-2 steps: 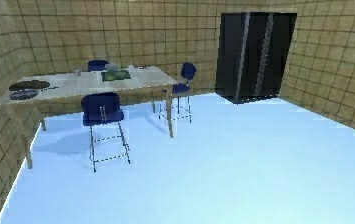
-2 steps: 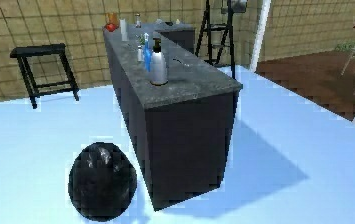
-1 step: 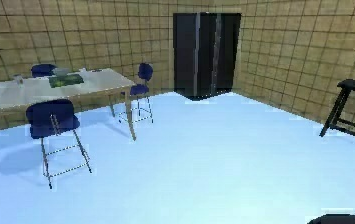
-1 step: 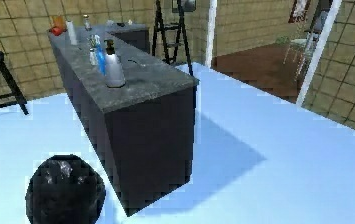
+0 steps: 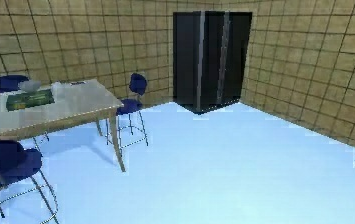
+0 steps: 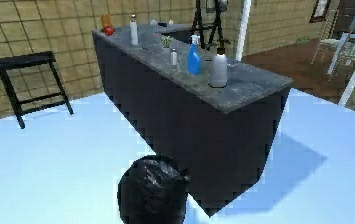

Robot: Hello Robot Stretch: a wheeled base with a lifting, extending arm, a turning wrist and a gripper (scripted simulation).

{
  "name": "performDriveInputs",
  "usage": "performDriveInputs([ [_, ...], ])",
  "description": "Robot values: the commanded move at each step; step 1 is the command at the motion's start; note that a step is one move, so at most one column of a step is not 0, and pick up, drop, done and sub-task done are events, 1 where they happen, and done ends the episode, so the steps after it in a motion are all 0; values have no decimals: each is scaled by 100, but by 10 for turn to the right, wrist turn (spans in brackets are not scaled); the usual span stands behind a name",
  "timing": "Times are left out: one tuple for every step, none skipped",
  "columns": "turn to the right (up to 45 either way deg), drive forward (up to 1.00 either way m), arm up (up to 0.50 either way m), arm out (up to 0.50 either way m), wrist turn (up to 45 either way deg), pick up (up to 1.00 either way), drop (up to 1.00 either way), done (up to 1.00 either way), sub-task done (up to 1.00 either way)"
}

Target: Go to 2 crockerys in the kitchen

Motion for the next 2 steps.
performDriveInputs([
  [90, 0, 0, 0, 0, 0, 0, 0, 0],
  [0, 50, 0, 0, 0, 0, 0, 0, 0],
])
